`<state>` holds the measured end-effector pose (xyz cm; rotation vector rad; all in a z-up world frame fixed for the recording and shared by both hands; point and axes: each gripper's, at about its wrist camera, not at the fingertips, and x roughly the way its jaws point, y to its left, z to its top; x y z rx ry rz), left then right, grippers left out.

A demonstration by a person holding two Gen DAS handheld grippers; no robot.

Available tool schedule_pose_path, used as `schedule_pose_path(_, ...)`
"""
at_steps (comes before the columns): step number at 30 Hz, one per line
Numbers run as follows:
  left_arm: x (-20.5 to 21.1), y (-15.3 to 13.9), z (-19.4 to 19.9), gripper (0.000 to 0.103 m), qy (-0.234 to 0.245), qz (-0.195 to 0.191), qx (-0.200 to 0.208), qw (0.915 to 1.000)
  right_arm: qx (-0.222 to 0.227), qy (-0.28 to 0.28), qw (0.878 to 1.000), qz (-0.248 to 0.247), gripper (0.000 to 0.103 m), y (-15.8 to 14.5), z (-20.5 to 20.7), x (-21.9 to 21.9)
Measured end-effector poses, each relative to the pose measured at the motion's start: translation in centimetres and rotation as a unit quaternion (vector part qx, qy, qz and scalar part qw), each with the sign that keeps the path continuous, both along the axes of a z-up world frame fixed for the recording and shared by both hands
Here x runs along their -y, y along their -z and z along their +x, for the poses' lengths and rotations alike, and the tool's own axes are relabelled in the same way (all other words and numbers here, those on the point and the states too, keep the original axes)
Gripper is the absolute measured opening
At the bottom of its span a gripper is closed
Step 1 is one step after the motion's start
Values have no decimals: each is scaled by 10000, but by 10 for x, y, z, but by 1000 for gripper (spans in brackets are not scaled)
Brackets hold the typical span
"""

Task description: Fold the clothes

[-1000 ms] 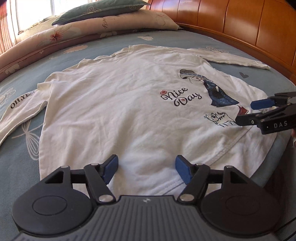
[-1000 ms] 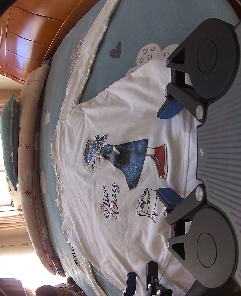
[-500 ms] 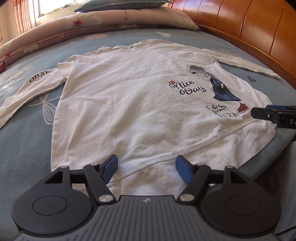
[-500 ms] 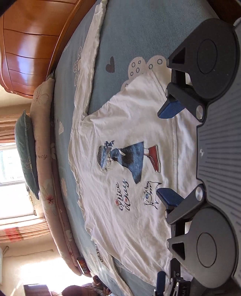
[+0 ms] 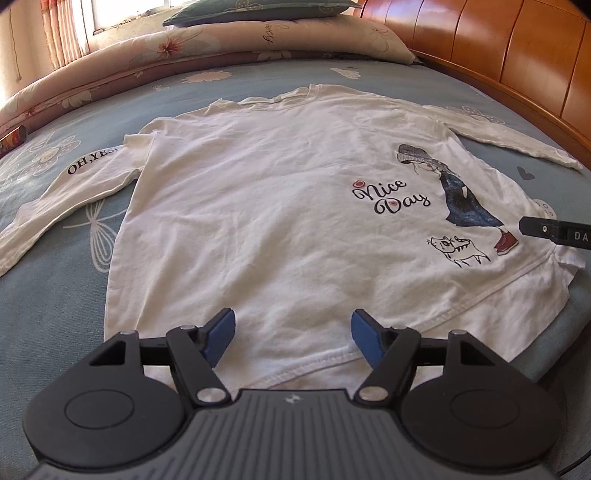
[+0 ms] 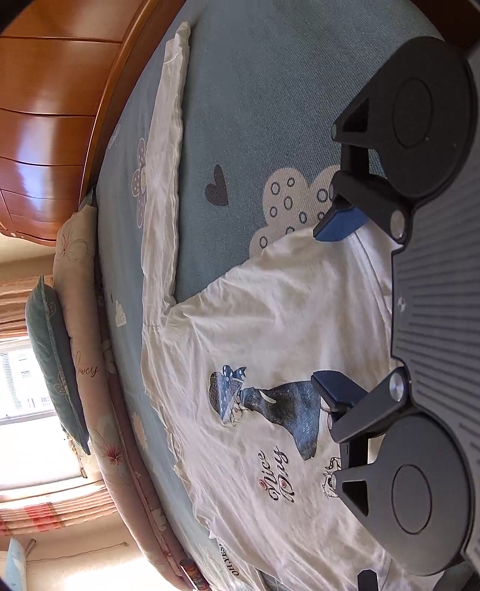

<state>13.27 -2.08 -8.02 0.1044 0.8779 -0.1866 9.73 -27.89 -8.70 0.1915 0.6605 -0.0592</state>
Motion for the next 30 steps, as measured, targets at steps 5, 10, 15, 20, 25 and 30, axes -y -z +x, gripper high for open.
schedule_pose_path(5, 0, 1, 1, 75, -34, -85, -48, 9999, 262, -368, 9989, -134, 81, -14, 18, -16)
schedule_pose_path(10, -5, -12, 2, 75, -24, -305, 71, 9995, 385, -633, 9966, 349, 81, -25, 47, -12)
schedule_pose_path(15, -4, -30, 23, 75, 74, -432, 519, 9977, 410, -770, 9878, 1290, 81, -29, 83, 10)
schedule_pose_path(20, -8, -25, 59, 75, -36, -583, 521, 9969, 254, -353, 9732, 2258, 83, -24, 134, 56)
schedule_pose_path(25, -6, -22, 86, 75, 144, -600, 529, 9967, 101, -146, 9628, 2696, 83, -19, 182, 80)
schedule_pose_path(30, -6, -24, 109, 75, 201, -501, 603, 9967, -540, 219, 9350, 3497, 85, -4, 220, 81)
